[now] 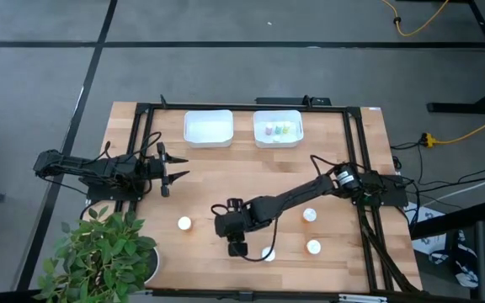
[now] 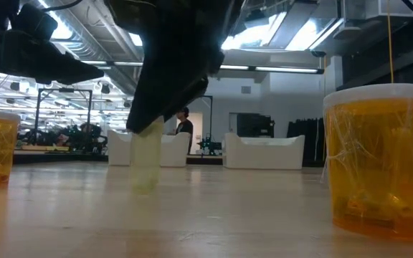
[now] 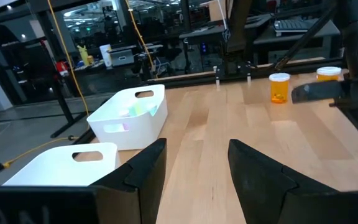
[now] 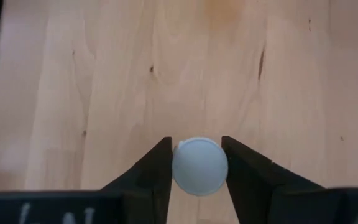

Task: Pick and place medicine bottles into bin by pill shape (circle, oval)
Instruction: Put the yellow pill bottle into the right white bin

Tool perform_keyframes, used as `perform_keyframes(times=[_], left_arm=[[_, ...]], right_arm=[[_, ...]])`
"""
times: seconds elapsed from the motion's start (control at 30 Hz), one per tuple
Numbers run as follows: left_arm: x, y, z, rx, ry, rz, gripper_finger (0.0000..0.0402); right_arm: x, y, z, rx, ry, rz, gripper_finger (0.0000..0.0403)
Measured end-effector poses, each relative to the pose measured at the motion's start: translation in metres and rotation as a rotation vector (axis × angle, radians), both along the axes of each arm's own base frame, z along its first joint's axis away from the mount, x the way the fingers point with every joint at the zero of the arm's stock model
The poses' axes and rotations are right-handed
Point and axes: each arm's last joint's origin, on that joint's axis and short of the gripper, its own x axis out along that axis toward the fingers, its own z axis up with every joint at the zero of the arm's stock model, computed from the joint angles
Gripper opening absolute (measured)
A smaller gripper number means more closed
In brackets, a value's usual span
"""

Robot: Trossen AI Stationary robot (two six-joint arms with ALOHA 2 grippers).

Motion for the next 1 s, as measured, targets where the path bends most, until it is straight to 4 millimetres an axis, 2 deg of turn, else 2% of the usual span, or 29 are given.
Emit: perform_keyframes(times=[0.1,0.23,0.4,0.6,0.8,1.0], left_arm=[[0.0,0.0,0.0,0.0,0.0,0.0,0.0166],[0.0,0.0,0.0,0.0,0.0,0.0,0.0166],[0.0,0.0,0.0,0.0,0.0,0.0,0.0166],[0.0,0.0,0.0,-0.006,-0.001,0.0,0.0166],[0.0,0.0,0.0,-0.032,-0.009,0.001,0.0166],[0.0,0.0,0.0,-0.033,-0.009,0.001,0.0166]], right_arm=[[-0.003,-0.012,0.016,0.02,0.004,-0.058,0.0121],[-0.01,-0.038,0.046,0.037,0.008,-0.162,0.0123],[-0.024,-0.077,0.088,0.049,-0.028,-0.329,0.0122],[-0.049,-0.125,0.121,-0.036,-0.016,-0.547,0.0121],[-0.087,-0.173,0.143,-0.134,0.097,-0.768,0.0121],[-0.122,-0.207,0.155,-0.25,0.214,-0.952,0.0121]])
